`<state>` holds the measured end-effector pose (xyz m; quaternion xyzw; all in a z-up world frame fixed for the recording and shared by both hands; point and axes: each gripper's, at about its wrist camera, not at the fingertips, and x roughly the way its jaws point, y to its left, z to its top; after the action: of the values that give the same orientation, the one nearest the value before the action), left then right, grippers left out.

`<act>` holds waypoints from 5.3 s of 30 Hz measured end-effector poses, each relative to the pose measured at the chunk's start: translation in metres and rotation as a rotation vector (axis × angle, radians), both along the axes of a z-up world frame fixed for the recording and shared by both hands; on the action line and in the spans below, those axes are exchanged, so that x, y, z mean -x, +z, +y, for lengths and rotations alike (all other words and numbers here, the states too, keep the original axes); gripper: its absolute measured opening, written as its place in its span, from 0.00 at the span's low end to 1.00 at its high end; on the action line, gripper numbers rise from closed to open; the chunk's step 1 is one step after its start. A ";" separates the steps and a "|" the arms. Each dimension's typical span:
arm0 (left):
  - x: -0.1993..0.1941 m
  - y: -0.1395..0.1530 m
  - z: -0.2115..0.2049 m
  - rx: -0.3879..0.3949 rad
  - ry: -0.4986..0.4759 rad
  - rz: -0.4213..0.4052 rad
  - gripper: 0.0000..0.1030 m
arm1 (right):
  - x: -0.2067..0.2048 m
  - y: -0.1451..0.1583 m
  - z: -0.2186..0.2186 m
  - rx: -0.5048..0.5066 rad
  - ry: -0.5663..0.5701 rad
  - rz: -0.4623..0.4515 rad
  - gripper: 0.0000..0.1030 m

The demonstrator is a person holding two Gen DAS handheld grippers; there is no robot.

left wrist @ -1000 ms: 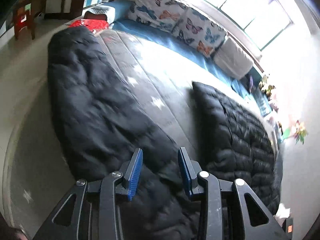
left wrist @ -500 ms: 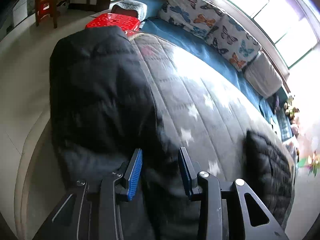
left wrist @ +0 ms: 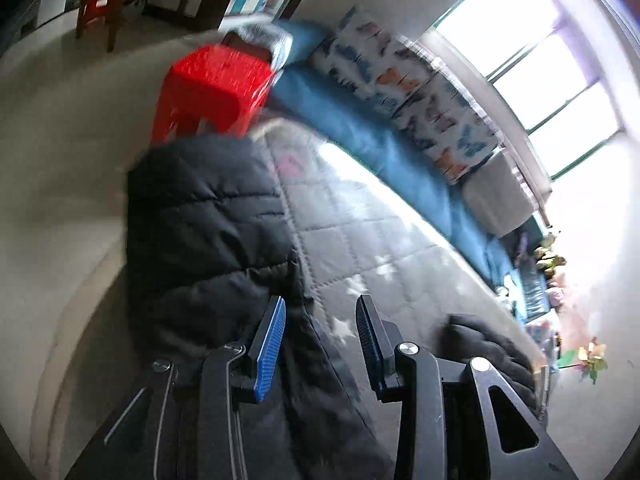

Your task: Fold large clothes

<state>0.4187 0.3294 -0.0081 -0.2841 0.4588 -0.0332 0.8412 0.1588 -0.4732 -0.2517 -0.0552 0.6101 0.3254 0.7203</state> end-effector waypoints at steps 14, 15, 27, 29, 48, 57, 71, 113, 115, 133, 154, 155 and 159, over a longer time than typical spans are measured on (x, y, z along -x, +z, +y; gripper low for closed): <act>0.079 -0.051 0.038 0.101 0.184 0.067 0.72 | 0.011 0.003 0.013 0.063 -0.018 -0.058 0.50; 0.078 -0.060 0.038 0.132 0.182 0.067 0.65 | 0.011 0.003 0.014 0.067 -0.016 -0.060 0.51; 0.097 -0.018 0.004 0.098 0.146 -0.136 0.11 | 0.011 0.010 0.012 0.048 -0.057 -0.080 0.52; 0.110 0.014 -0.016 0.054 0.110 -0.191 0.11 | 0.009 0.017 0.005 0.024 -0.086 -0.092 0.52; 0.330 0.137 -0.346 -0.226 -0.529 -0.473 0.11 | 0.045 0.075 -0.108 -0.077 -0.430 -0.325 0.52; 0.389 -0.015 -0.488 -0.244 -0.869 -0.138 0.11 | 0.067 0.045 -0.160 -0.113 -0.609 -0.227 0.52; 0.394 -0.019 -0.497 -0.419 -0.990 -0.144 0.15 | 0.080 0.084 -0.186 -0.331 -0.635 -0.272 0.58; 0.308 -0.043 -0.258 -0.389 -0.555 -0.025 0.38 | 0.008 0.022 -0.141 -0.063 -0.578 -0.188 0.16; 0.306 -0.043 -0.260 -0.403 -0.541 -0.016 0.38 | 0.009 0.007 -0.150 -0.102 -0.606 -0.141 0.16; 0.305 0.036 -0.313 -0.335 -0.650 -0.121 0.39 | 0.009 0.091 -0.137 -0.069 -0.529 -0.423 0.17; 0.290 0.006 -0.378 -0.302 -0.743 -0.052 0.39 | -0.021 0.069 -0.098 -0.018 -0.424 -0.403 0.44; 0.293 0.005 -0.387 -0.307 -0.767 -0.053 0.39 | -0.024 0.069 -0.091 -0.023 -0.406 -0.415 0.44; 0.302 -0.015 -0.416 -0.355 -0.827 -0.035 0.39 | -0.048 0.049 -0.071 -0.043 -0.387 -0.375 0.44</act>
<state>0.1167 -0.0868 -0.0233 0.0724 0.5183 -0.2920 0.8006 0.2067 -0.5437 -0.2023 0.0185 0.4584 0.1787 0.8704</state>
